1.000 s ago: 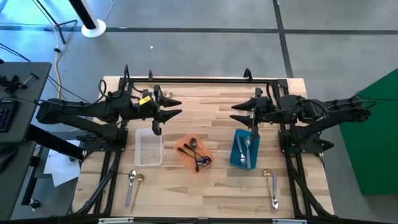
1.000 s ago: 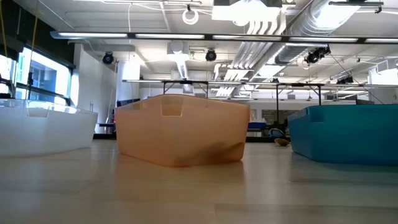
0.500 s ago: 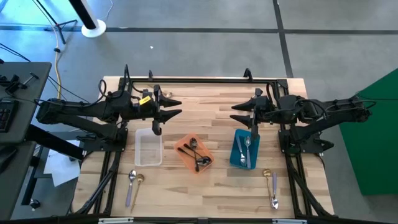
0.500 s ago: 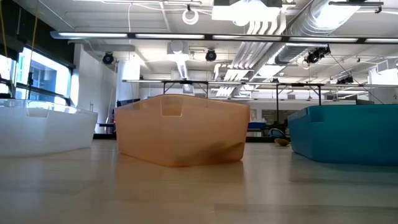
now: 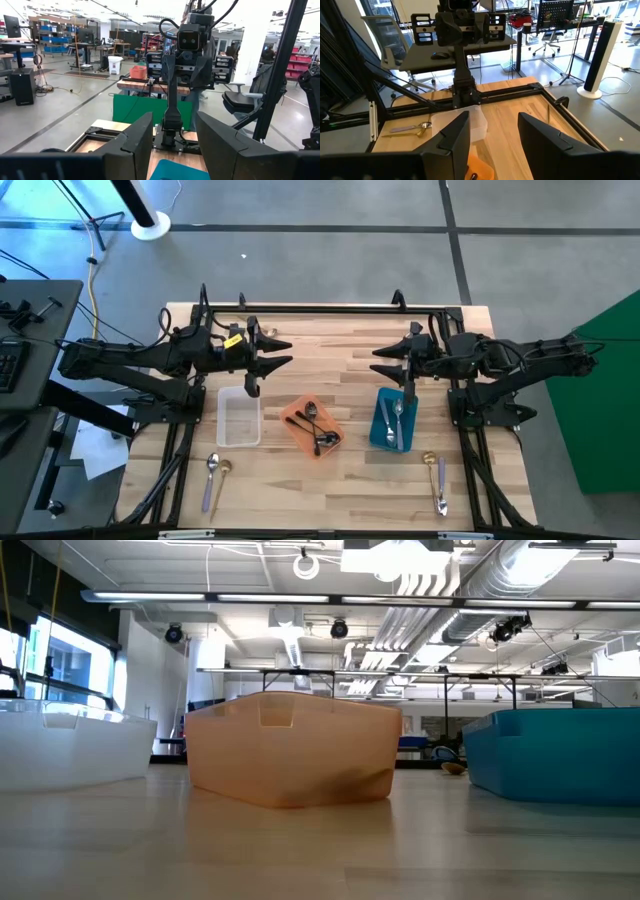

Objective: Sort silverware by color (type)
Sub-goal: Put the left purple spoon into the blue bin

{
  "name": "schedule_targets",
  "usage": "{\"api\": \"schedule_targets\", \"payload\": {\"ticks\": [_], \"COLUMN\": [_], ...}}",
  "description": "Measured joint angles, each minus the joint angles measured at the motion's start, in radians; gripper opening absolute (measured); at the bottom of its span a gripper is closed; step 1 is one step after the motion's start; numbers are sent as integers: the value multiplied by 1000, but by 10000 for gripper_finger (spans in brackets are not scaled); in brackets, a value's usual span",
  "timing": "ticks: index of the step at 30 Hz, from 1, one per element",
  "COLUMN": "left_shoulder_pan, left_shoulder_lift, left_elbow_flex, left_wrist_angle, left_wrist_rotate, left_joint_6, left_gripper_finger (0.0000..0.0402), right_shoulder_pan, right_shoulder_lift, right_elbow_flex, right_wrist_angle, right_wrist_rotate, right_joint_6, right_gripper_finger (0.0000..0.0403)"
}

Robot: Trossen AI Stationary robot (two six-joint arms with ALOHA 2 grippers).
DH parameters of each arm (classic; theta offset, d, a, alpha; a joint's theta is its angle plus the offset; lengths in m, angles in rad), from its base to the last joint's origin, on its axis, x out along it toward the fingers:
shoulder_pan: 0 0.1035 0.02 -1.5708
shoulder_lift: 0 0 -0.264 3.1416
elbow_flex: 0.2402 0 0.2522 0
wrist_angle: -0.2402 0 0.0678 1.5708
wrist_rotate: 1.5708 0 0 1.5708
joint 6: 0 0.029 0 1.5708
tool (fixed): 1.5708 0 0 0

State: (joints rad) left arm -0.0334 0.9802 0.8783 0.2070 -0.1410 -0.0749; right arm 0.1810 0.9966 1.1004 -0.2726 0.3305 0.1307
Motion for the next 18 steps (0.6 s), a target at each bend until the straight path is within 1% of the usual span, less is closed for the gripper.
{"api": "schedule_targets", "payload": {"ticks": [10,13,18], "left_shoulder_pan": [0,0,0], "left_shoulder_lift": [0,0,0], "left_elbow_flex": [0,0,0], "left_wrist_angle": [0,0,0], "left_wrist_rotate": [0,-1,-1], "left_joint_6": [-3,-26,-29], "left_gripper_finger": [138,138,138], "right_shoulder_pan": [0,0,0], "right_shoulder_lift": [0,0,0], "right_elbow_flex": [0,0,0], "right_wrist_angle": [0,0,0], "right_wrist_rotate": [0,0,0], "right_joint_6": [0,2,57], "right_gripper_finger": [151,151,151]}}
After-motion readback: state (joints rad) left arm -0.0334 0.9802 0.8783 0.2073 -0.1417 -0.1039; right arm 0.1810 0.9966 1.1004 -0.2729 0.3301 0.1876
